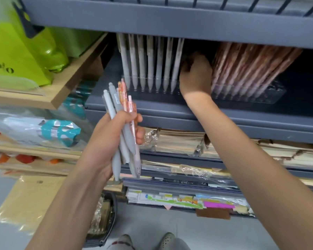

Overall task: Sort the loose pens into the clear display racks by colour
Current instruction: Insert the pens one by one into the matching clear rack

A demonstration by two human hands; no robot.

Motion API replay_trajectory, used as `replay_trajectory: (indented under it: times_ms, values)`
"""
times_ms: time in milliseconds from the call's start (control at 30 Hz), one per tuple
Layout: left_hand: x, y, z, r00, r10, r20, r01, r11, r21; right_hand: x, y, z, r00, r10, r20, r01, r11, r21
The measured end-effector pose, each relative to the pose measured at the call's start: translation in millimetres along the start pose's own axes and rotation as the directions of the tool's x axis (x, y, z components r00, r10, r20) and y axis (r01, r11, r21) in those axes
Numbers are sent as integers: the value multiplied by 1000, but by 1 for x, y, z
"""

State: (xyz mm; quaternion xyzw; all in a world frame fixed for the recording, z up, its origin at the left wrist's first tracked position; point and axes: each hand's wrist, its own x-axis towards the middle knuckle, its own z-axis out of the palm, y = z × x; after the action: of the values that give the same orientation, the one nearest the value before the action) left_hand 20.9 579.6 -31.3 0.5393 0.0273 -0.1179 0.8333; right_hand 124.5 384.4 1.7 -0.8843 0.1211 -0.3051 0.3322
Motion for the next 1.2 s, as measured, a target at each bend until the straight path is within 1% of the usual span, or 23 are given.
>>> replay_trajectory:
  times_ms: [100,267,567,767,933,1067,1200]
  values:
    - [-1,-10,5,1000,3,-14,-4,1000,-13,0,3,1,1000,5,-8,-5,999,45]
    - [-1,-19,15,999,11,-35,-12,999,-32,3,7,2,999,38,33,-42,992,117]
    - [-1,-19,22,1000,14,-6,-15,996,-87,5,11,4,997,23,67,-33,988,154]
    - [-7,-24,23,997,46,-60,-50,996,-69,4,11,4,998,8,64,-18,986,167]
    - [-14,-28,21,992,30,-121,-37,997,-62,5,11,5,998,14,57,-24,983,184]
    - [-18,-31,23,986,45,-162,-54,997,-51,4,11,4,997,27,70,-40,979,198]
    - [-22,-32,26,983,39,-177,-48,998,-48,5,11,4,996,29,85,-45,980,191]
